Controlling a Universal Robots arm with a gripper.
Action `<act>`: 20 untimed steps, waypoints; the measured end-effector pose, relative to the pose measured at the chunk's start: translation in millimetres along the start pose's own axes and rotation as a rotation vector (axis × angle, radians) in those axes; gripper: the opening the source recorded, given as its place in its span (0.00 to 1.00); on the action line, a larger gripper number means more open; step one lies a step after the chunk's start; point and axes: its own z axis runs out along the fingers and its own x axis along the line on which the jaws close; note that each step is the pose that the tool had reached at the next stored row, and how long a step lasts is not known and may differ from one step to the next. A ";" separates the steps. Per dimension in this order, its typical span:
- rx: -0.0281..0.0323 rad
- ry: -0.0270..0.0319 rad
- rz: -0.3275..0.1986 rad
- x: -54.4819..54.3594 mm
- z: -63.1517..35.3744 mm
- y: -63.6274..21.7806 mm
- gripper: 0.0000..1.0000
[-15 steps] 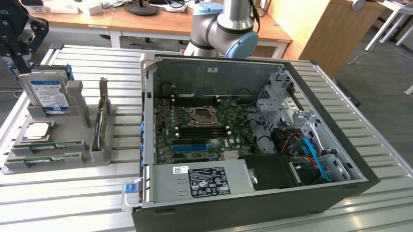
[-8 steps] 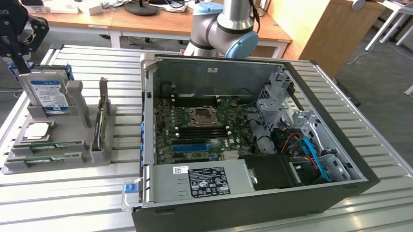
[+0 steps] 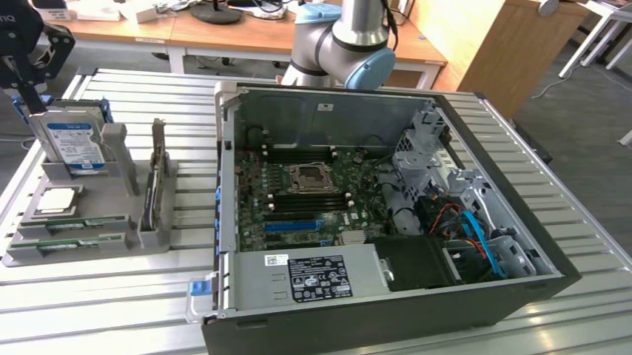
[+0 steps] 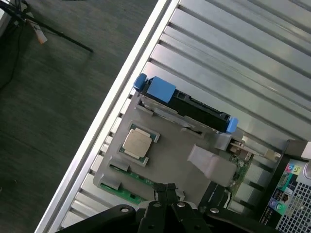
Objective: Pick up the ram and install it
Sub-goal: 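Pick up the ram and move it above insertion slot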
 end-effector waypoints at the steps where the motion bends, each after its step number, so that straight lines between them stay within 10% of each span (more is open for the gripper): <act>1: -0.0004 0.0011 -0.012 0.0 0.1 0.0 0.11; 20: -0.0065 0.0186 -0.205 -0.7 2.6 1.2 0.11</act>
